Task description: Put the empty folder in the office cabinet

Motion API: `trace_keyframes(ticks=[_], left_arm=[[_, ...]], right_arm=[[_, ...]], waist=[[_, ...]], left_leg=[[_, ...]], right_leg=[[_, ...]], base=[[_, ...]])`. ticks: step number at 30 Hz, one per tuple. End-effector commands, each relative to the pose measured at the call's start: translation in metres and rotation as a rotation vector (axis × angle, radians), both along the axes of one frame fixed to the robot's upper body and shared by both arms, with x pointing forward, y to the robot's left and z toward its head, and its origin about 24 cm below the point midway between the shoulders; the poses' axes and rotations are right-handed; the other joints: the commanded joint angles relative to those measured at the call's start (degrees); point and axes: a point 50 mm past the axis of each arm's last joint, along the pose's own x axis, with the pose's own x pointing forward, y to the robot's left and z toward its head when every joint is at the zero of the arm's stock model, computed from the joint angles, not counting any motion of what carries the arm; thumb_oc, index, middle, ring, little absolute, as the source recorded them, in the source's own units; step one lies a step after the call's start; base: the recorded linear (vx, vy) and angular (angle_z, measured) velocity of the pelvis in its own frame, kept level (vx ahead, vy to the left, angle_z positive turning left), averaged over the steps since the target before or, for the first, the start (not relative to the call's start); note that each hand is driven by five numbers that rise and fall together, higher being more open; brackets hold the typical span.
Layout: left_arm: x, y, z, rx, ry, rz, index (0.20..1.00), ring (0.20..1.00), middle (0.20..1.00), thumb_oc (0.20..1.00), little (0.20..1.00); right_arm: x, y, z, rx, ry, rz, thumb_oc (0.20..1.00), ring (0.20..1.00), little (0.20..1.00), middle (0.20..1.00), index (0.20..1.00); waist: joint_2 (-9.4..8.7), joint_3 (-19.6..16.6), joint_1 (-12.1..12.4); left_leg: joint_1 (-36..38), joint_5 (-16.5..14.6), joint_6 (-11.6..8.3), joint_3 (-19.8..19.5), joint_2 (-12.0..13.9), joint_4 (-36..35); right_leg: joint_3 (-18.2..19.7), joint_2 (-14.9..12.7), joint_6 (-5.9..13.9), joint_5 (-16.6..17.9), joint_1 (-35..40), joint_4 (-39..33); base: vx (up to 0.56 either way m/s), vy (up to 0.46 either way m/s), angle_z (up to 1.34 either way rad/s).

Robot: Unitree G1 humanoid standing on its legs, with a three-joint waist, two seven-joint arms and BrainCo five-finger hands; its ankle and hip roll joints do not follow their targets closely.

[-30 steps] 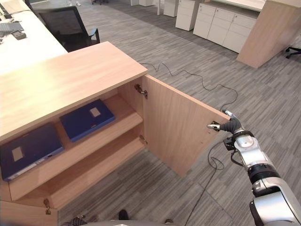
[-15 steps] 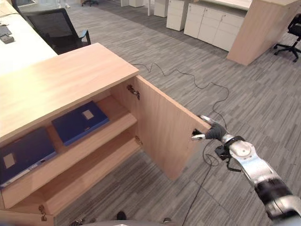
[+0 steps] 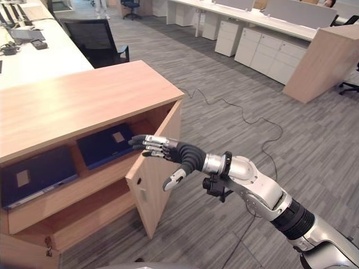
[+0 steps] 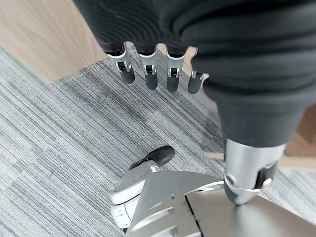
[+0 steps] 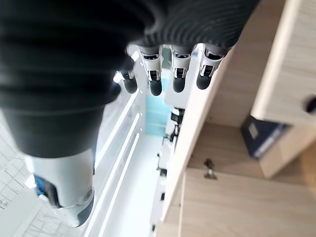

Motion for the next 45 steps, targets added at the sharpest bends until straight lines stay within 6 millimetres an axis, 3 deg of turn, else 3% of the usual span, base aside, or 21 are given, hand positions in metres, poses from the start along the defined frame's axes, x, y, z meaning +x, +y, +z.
trace_keyframes(ticks=[1,6,9,11,13,14,15,16,17,18,19,22,27,31,32,36,38,40,42,43,45], left_arm=[[0.014,0.001,0.001,0.013,-0.006,-0.089,1.0,1.0,1.0,1.0,1.0],[0.018,-0.003,0.001,-0.005,-0.018,-0.109,1.0,1.0,1.0,1.0,1.0],[0.024,-0.004,0.001,-0.013,-0.029,-0.123,1.0,1.0,1.0,1.0,1.0],[0.026,-0.003,0.002,-0.011,-0.033,-0.126,1.0,1.0,1.0,1.0,1.0],[0.033,-0.003,0.003,-0.006,-0.044,-0.139,1.0,1.0,1.0,1.0,1.0],[0.033,-0.003,0.003,-0.006,-0.044,-0.139,1.0,1.0,1.0,1.0,1.0],[0.032,-0.003,0.003,-0.006,-0.041,-0.142,1.0,1.0,1.0,1.0,1.0],[0.03,-0.005,0.002,-0.014,-0.033,-0.147,1.0,1.0,1.0,1.0,1.0],[0.028,-0.006,0.001,-0.018,-0.03,-0.153,1.0,1.0,1.0,1.0,1.0],[0.028,-0.006,0.001,-0.018,-0.03,-0.153,1.0,1.0,1.0,1.0,1.0],[0.028,-0.005,0.001,-0.015,-0.028,-0.157,1.0,1.0,1.0,1.0,1.0],[0.03,-0.009,0.001,-0.022,-0.034,-0.152,1.0,1.0,1.0,1.0,1.0],[0.028,-0.008,0.0,-0.012,-0.034,-0.116,1.0,1.0,1.0,1.0,1.0],[0.023,-0.003,0.0,0.015,-0.01,-0.094,1.0,1.0,1.0,1.0,1.0],[0.028,-0.001,0.001,0.036,-0.015,-0.09,1.0,1.0,1.0,1.0,1.0],[0.039,0.005,0.004,0.065,-0.033,-0.092,1.0,1.0,1.0,1.0,1.0],[0.053,0.008,0.008,0.083,-0.067,-0.087,1.0,1.0,1.0,1.0,1.0],[0.054,0.008,0.008,0.084,-0.068,-0.087,1.0,1.0,1.0,1.0,1.0],[0.063,0.009,0.011,0.095,-0.1,-0.068,1.0,1.0,1.0,1.0,1.0],[0.065,0.01,0.012,0.099,-0.11,-0.056,1.0,1.0,1.0,1.0,1.0],[0.065,0.013,0.013,0.106,-0.111,-0.049,1.0,1.0,1.0,1.0,1.0]], right_arm=[[0.002,0.001,-0.001,0.012,-0.008,-0.004,1.0,1.0,1.0,1.0,1.0],[0.0,-0.011,-0.032,-0.044,0.073,-0.083,1.0,1.0,1.0,1.0,1.0],[0.001,-0.022,-0.054,-0.142,0.092,-0.147,1.0,1.0,1.0,1.0,1.0],[0.002,-0.026,-0.055,-0.187,0.055,-0.165,1.0,1.0,1.0,1.0,1.0],[0.004,-0.035,-0.063,-0.298,0.012,-0.198,1.0,1.0,1.0,1.0,1.0],[0.004,-0.035,-0.063,-0.299,0.012,-0.198,1.0,1.0,1.0,1.0,1.0],[0.005,-0.039,-0.068,-0.32,0.018,-0.221,1.0,1.0,1.0,1.0,1.0],[0.002,-0.049,-0.081,-0.373,0.042,-0.255,1.0,1.0,1.0,1.0,1.0],[0.001,-0.054,-0.088,-0.401,0.052,-0.28,1.0,1.0,1.0,1.0,1.0],[0.001,-0.054,-0.088,-0.401,0.051,-0.28,1.0,1.0,1.0,1.0,1.0],[0.001,-0.061,-0.101,-0.445,0.08,-0.327,1.0,1.0,1.0,1.0,1.0],[0.003,-0.084,-0.144,-0.581,0.189,-0.485,1.0,1.0,1.0,1.0,1.0],[-0.005,-0.102,-0.181,-0.787,0.216,-0.584,1.0,1.0,1.0,1.0,1.0],[-0.027,-0.117,-0.221,-0.982,0.291,-0.657,1.0,1.0,1.0,1.0,1.0],[-0.04,-0.12,-0.241,-1.079,0.341,-0.67,1.0,1.0,1.0,1.0,1.0],[-0.058,-0.119,-0.26,-1.151,0.417,-0.679,1.0,1.0,1.0,1.0,1.0],[-0.071,-0.122,-0.275,-1.224,0.49,-0.698,1.0,1.0,1.0,1.0,1.0],[-0.071,-0.121,-0.275,-1.223,0.489,-0.699,1.0,1.0,1.0,1.0,1.0],[-0.068,-0.13,-0.274,-1.249,0.501,-0.75,1.0,1.0,1.0,1.0,1.0],[-0.067,-0.136,-0.272,-1.254,0.504,-0.782,1.0,1.0,1.0,1.0,1.0],[-0.074,-0.14,-0.276,-1.276,0.545,-0.811,1.0,1.0,1.0,1.0,1.0]], waist=[[-0.41,1.6,2.0],[0.94,2.1,3.8],[2.42,3.6,4.3],[2.63,4.2,4.0],[2.97,4.7,2.7],[3.03,4.5,2.8],[3.31,4.4,2.1],[3.31,5.1,0.3],[3.12,5.4,-0.5],[3.15,5.3,-0.4],[2.78,5.6,-0.7],[1.86,4.7,-0.3],[1.03,3.6,0.1],[0.43,3.3,1.0],[0.33,3.4,1.9],[-0.01,3.7,2.4],[-0.31,4.9,3.6],[-0.35,4.9,3.4],[-0.42,6.8,3.4],[-0.71,7.2,2.8],[-0.91,7.5,2.5]], left_leg=[[2.0,-5.9,-0.65,-2.0,0.0,0.7],[0.6,-5.5,0.98,-8.7,-3.8,0.7],[2.1,-5.8,2.71,-13.6,-6.6,0.7],[2.3,-5.7,3.21,-15.2,-7.4,0.7],[2.1,-5.5,3.03,-18.8,-7.7,0.7],[1.8,-5.4,3.05,-18.7,-7.7,0.7],[1.5,-5.0,2.73,-20.6,-7.6,0.7],[1.7,-4.3,2.41,-24.9,-8.3,0.7],[1.7,-4.1,2.33,-26.9,-8.9,0.7],[1.5,-4.0,2.32,-26.9,-8.9,0.7],[1.3,-4.0,2.15,-28.9,-9.4,0.7],[0.2,-3.3,1.18,-32.8,-9.9,0.9],[-0.1,-3.5,-0.31,-34.8,-8.6,1.1],[-0.5,-3.1,-1.69,-38.4,-7.5,1.5],[-0.7,-2.8,-2.53,-40.0,-6.9,1.5],[-1.8,-2.4,-3.9,-42.4,-6.2,2.1],[-3.7,-2.3,-5.35,-41.0,-4.7,3.5],[-4.0,-2.1,-5.32,-41.2,-4.9,3.6],[-7.5,-2.4,-4.77,-32.3,-3.0,6.7],[-8.2,-3.6,-3.72,-24.3,-0.7,7.8],[-8.9,-3.9,-3.1,-13.3,3.0,10.2]], right_leg=[[-2.1,-2.0,2.04,1.3,-5.1,0.4],[-8.2,-6.4,2.88,-0.2,-4.6,5.0],[-10.5,-11.6,2.17,-1.6,-5.9,16.7],[-10.0,-12.9,1.79,-1.4,-6.7,20.3],[-0.7,-10.3,0.53,-1.5,-9.5,22.0],[-0.7,-10.2,0.51,-1.3,-9.7,21.8],[4.4,-7.5,0.16,-3.1,-11.4,21.2],[15.4,-1.7,1.24,-4.9,-14.1,19.8],[20.8,1.5,1.86,-4.8,-15.2,18.5],[20.8,1.6,1.87,-4.6,-15.3,18.4],[24.3,4.1,1.53,-4.6,-16.0,17.4],[22.2,4.2,0.53,-3.8,-13.6,13.0],[18.4,4.6,-0.39,-3.6,-10.5,8.6],[14.2,5.0,-1.38,-4.4,-8.5,7.1],[12.3,5.4,-1.99,-4.9,-7.6,6.5],[8.7,6.0,-2.99,-5.4,-6.4,5.3],[5.1,6.7,-3.69,-5.5,-4.5,3.4],[4.9,6.5,-3.57,-5.3,-4.7,3.3],[2.8,6.0,-3.55,-5.3,-4.1,2.7],[1.9,5.5,-3.33,-5.3,-4.0,2.6],[0.2,4.9,-3.25,-5.0,-4.0,2.0]], base=[[-0.04,0.086,0.43],[-0.04,0.165,0.73],[0.01,0.211,0.99],[-0.02,0.111,0.81],[-0.04,0.008,0.92],[0.0,-0.042,1.11],[0.05,-0.088,1.12],[0.06,-0.132,0.83],[0.04,-0.102,1.03],[0.01,-0.111,1.59],[0.04,-0.163,1.53],[0.06,-0.269,0.96],[0.08,-0.249,0.76],[0.04,-0.249,0.68],[0.03,-0.259,0.46],[0.0,-0.232,0.82],[-0.04,-0.23,0.56],[-0.04,-0.068,0.51],[-0.11,-0.049,0.66],[-0.11,0.011,0.78],[-0.08,0.003,0.65]])
